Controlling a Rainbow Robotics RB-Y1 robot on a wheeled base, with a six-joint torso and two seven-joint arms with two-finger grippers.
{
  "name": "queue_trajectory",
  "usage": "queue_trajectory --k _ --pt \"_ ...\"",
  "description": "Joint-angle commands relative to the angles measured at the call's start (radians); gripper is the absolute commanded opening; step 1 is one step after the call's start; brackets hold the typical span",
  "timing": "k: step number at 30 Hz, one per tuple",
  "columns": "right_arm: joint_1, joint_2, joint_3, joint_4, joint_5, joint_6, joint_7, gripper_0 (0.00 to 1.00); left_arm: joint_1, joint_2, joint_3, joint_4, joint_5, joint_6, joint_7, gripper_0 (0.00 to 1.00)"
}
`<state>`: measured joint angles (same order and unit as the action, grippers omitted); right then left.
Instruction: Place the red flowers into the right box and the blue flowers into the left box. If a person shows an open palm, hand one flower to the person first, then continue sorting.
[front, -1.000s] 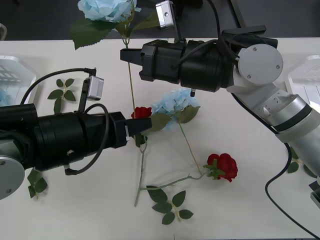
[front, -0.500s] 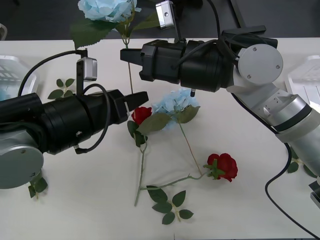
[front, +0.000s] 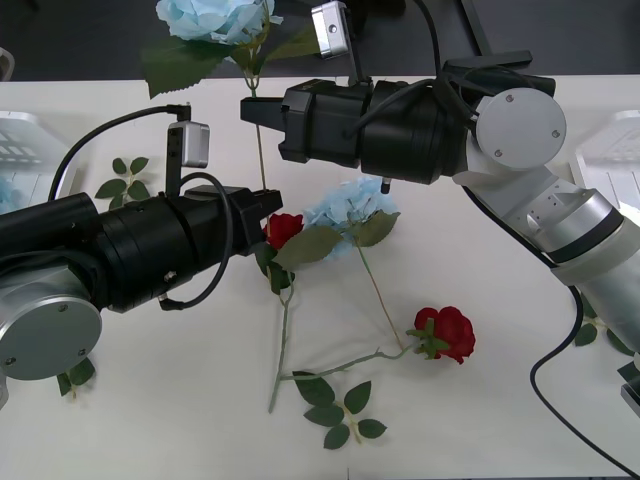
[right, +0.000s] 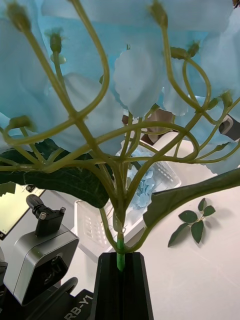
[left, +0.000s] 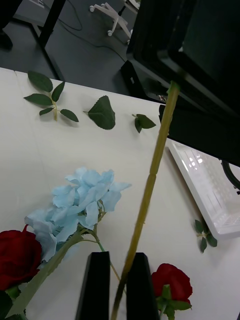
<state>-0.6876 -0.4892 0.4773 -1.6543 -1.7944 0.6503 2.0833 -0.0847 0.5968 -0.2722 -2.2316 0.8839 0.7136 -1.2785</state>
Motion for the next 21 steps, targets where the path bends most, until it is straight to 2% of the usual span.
queue_trajectory --k 1,11,12,13,15,17,21 --pt "-0.040 0.024 0.003 -0.013 -0.011 -0.001 0.009 0.00 -0.038 0.035 -0.012 -0.010 -0.010 -0.016 -0.031 0.00" --pt "-0.040 0.024 0.003 -0.015 -0.011 -0.001 0.009 0.00 -0.029 0.054 0.013 -0.010 -0.017 -0.016 -0.025 0.00" --pt "-0.040 0.026 0.003 -0.013 -0.008 -0.001 0.012 0.11 -0.023 0.060 0.025 -0.010 -0.016 -0.016 -0.027 0.00" --pt "-0.040 0.024 0.003 -0.013 -0.003 -0.001 0.009 0.45 -0.013 0.066 0.041 -0.011 -0.010 -0.016 -0.030 0.00" --pt "-0.040 0.024 0.003 -0.015 0.001 -0.009 0.009 0.68 0.005 0.083 0.065 -0.017 0.001 -0.017 -0.033 0.00" --pt "-0.041 0.021 0.003 -0.013 0.003 -0.014 0.007 0.81 0.037 0.107 0.103 -0.034 0.012 -0.016 -0.033 0.00" --pt "-0.041 0.023 0.003 -0.013 0.004 -0.017 0.007 0.88 0.108 0.159 0.177 -0.074 0.032 -0.016 -0.025 0.00"
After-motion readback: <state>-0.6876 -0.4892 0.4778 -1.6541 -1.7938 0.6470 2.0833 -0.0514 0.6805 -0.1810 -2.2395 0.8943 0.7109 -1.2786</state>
